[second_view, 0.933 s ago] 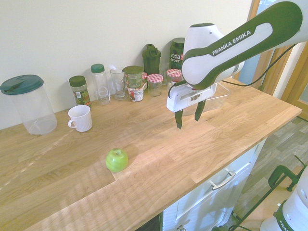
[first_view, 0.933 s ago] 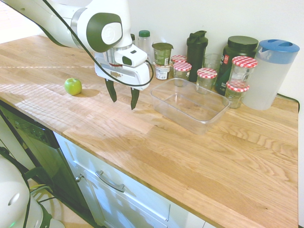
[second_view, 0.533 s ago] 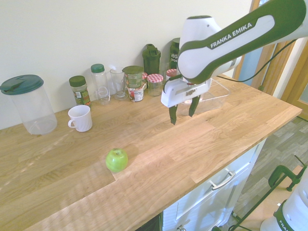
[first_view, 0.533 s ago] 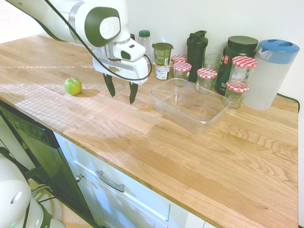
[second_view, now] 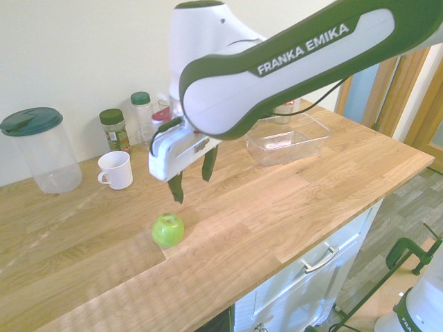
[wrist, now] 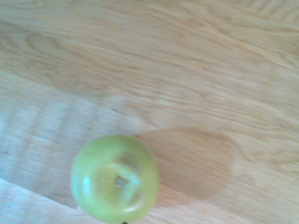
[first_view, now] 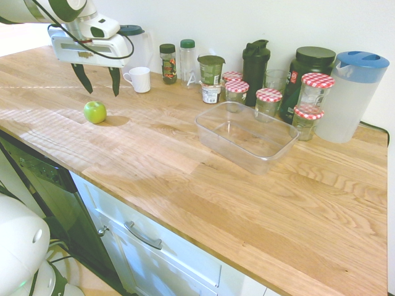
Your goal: Put the apple into the container
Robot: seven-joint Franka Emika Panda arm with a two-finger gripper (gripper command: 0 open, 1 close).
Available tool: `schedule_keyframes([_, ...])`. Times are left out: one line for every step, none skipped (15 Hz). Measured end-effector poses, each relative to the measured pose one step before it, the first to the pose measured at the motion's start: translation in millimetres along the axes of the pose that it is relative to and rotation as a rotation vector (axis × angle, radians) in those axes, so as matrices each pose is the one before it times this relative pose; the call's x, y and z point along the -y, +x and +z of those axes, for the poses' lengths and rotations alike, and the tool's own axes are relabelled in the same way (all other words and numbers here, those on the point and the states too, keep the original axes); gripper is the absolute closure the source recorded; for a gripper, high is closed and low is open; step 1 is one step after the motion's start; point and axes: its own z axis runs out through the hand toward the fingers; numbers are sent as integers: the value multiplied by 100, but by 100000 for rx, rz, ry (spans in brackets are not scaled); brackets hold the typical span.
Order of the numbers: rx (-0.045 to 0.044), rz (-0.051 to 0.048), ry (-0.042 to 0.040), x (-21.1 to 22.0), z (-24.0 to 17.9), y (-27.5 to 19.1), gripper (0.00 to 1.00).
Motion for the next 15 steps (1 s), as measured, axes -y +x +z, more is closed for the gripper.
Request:
schedule_keyframes([122,-3716,-315,969,817,-646,0])
schedule_keyframes([-471,-3439,-688,789,814,-482,0])
schedule_keyframes([-458,-2867,-896,635,709,-291,0])
schedule_keyframes([-293,-2184,-717,509,598,-156,0])
schedule_keyframes([78,-1491,-485,400,526,-11,0])
schedule_keyframes([91,-1319,-374,379,520,35,0])
schedule_keyframes([425,-955,152,454,584,28,0])
schedule_keyframes([466,-951,157,490,568,-25,0])
schedule_keyframes([109,-800,130,464,614,-83,0])
schedule_keyframes([75,-569,-479,480,665,-149,0])
schedule_keyframes([264,-120,-816,329,598,-31,100])
schedule_keyframes([417,-114,-1007,129,668,53,100])
schedule_keyframes([680,93,-966,17,706,0,100])
schedule_keyframes([313,6,-715,30,538,-16,100])
schedule_keyframes([145,134,-341,121,311,-37,100])
